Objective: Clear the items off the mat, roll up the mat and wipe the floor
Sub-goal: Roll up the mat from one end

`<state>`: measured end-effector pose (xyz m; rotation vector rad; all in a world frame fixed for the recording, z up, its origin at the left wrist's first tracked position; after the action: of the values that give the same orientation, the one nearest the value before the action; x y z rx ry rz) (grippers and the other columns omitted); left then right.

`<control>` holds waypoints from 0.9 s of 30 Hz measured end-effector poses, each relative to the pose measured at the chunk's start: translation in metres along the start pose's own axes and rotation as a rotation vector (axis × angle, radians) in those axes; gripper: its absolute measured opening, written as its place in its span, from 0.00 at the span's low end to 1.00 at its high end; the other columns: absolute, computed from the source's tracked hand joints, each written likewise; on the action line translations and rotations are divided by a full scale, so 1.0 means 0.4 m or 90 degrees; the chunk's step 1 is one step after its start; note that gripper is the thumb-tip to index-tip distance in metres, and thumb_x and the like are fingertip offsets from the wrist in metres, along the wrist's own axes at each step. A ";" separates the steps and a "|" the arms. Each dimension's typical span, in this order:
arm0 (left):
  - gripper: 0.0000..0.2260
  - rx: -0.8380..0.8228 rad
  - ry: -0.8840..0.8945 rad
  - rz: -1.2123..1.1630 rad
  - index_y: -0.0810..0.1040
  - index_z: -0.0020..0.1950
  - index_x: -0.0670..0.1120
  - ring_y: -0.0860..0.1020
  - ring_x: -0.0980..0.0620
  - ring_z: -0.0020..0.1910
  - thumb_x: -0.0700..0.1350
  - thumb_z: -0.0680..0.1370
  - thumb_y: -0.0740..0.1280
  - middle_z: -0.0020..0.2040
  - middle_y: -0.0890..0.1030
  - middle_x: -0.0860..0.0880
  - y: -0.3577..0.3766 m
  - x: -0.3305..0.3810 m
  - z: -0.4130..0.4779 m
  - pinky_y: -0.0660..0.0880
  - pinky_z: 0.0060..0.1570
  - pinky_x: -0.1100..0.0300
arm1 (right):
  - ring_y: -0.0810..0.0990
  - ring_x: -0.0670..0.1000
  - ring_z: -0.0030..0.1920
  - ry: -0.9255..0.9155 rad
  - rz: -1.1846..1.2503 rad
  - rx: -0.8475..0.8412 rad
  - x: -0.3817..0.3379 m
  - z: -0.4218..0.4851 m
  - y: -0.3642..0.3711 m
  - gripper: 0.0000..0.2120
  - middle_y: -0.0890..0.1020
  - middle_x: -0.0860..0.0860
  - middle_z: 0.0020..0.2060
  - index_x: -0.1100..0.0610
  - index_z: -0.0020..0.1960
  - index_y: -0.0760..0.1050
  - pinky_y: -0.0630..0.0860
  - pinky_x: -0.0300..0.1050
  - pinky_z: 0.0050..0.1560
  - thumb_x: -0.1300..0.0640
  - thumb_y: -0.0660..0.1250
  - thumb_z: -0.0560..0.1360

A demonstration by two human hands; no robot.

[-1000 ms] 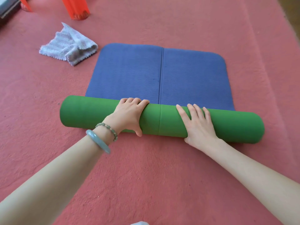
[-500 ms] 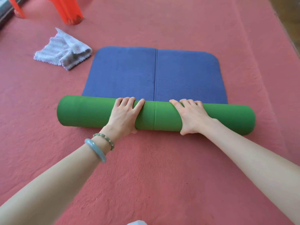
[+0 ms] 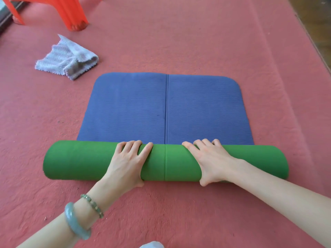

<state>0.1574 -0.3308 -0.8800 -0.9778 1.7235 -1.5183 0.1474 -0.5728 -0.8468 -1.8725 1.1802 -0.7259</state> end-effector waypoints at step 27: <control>0.50 -0.152 0.070 -0.051 0.59 0.71 0.54 0.69 0.51 0.60 0.63 0.52 0.76 0.62 0.71 0.54 -0.075 -0.062 0.164 0.67 0.58 0.55 | 0.53 0.60 0.74 0.137 0.033 0.152 -0.040 0.040 0.027 0.56 0.55 0.59 0.73 0.52 0.77 0.39 0.45 0.62 0.72 0.53 0.76 0.64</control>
<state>0.2292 -0.3456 -0.8594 -1.1115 1.9997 -1.4627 0.1487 -0.5559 -0.8654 -1.5914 1.2106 -1.0125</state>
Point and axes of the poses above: each hand's wrist, its own z-axis towards the middle knuckle, its own y-axis out of the palm, x = y × z, the point moved 1 cm from there along z, towards the middle knuckle
